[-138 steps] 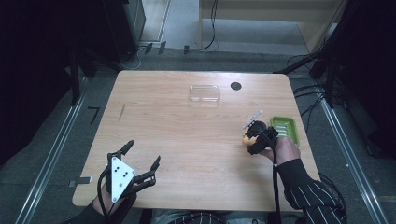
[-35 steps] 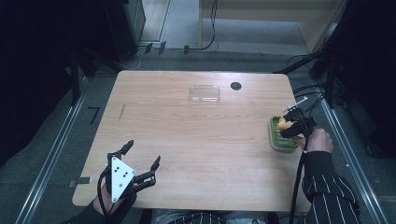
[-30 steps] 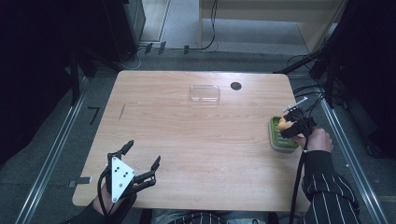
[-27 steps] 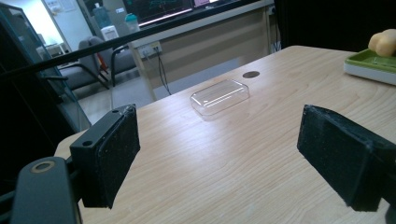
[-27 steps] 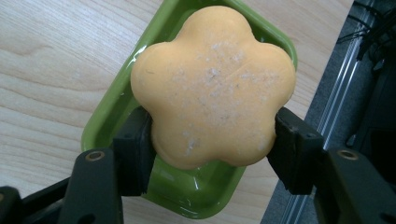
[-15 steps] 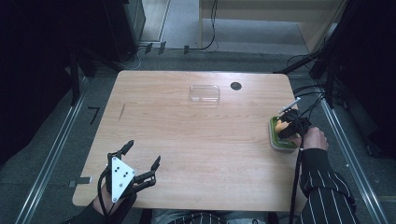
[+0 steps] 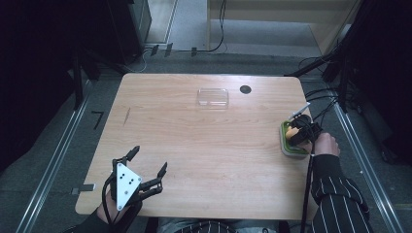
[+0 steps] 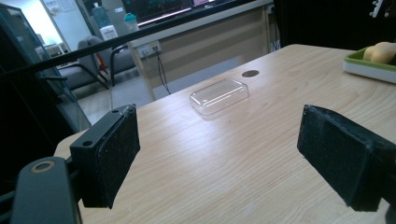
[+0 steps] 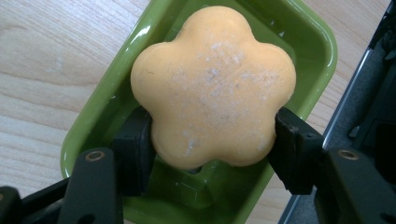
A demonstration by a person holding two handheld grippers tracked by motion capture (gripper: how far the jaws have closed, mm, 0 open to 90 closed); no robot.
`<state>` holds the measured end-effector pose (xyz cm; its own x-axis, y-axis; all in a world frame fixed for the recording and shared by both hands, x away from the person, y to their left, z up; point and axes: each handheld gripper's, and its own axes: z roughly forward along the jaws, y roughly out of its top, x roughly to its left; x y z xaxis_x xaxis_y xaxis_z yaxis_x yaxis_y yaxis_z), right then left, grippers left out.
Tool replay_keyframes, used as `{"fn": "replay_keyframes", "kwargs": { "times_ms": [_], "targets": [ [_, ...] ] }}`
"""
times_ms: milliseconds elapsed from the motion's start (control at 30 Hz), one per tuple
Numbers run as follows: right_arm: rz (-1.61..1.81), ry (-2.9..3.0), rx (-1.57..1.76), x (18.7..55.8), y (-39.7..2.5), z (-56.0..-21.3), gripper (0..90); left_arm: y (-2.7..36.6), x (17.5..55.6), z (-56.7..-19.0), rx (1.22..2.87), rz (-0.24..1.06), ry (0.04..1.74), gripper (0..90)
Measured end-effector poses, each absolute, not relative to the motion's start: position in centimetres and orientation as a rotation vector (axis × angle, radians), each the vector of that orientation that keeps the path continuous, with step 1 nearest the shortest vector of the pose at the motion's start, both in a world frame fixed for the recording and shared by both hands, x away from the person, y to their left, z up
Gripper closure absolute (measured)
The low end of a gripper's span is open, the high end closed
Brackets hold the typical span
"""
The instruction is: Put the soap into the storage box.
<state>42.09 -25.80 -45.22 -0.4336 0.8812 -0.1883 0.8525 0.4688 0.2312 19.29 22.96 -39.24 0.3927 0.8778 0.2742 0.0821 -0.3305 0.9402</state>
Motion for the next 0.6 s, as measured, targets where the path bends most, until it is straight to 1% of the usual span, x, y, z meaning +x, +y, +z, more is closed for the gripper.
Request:
{"fn": "replay_keyframes", "kwargs": {
  "times_ms": [600],
  "targets": [
    [0.094, 2.441, 1.42, 42.09, -25.39, -45.48, 39.5, 23.14, 19.19, -39.22, 1.699, 1.059, 0.856, 13.5]
  ]
}}
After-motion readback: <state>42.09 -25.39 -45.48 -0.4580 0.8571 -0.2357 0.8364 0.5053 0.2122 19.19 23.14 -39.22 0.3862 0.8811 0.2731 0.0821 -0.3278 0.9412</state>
